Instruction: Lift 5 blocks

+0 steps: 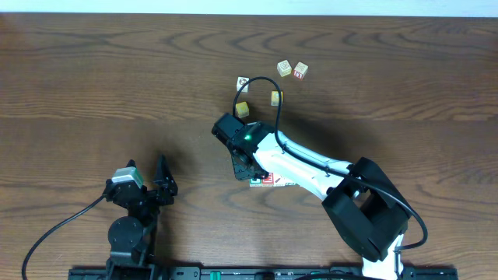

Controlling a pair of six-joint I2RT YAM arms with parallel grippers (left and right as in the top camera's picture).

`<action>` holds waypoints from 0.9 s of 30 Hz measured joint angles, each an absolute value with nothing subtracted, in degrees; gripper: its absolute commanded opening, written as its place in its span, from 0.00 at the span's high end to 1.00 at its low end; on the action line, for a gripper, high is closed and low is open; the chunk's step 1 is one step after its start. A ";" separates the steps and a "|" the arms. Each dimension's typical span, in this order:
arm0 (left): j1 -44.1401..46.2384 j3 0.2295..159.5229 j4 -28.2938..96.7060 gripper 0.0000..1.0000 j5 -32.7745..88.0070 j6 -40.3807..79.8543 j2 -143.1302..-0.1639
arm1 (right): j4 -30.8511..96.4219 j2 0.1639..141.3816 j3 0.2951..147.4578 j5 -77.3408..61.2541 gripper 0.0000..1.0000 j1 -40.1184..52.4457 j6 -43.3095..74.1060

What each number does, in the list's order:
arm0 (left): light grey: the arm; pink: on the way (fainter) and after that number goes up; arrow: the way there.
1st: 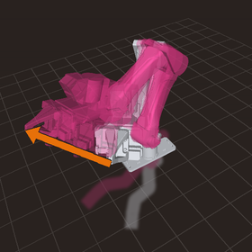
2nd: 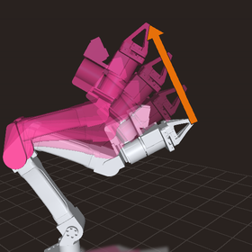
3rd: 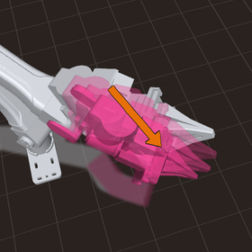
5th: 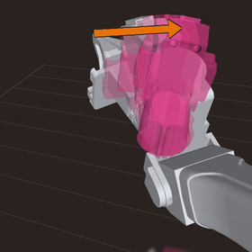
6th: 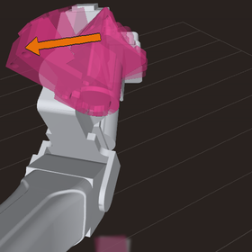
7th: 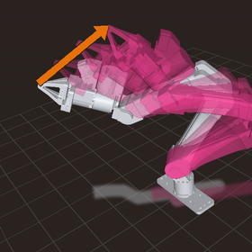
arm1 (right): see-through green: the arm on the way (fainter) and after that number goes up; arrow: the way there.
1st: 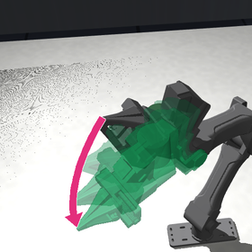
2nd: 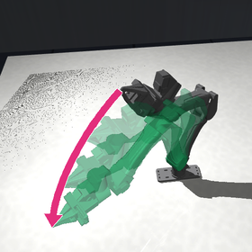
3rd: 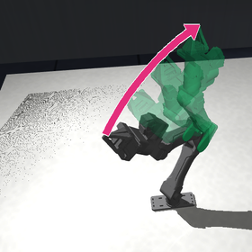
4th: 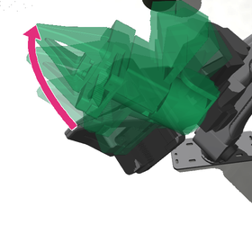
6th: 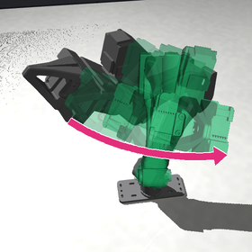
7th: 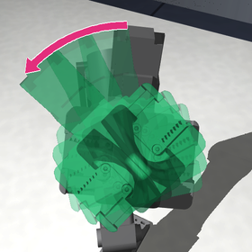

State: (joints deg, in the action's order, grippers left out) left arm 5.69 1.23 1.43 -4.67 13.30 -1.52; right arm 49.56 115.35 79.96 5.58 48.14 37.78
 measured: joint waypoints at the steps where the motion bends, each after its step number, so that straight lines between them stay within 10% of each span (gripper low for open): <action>1: 5.69 1.23 1.43 0.28 -4.67 13.30 -1.52 | 49.63 115.35 79.96 5.56 0.99 48.14 37.93; 27: 5.69 1.23 1.43 0.28 -4.67 13.30 -1.52 | 48.97 115.35 79.96 5.65 0.99 48.14 38.39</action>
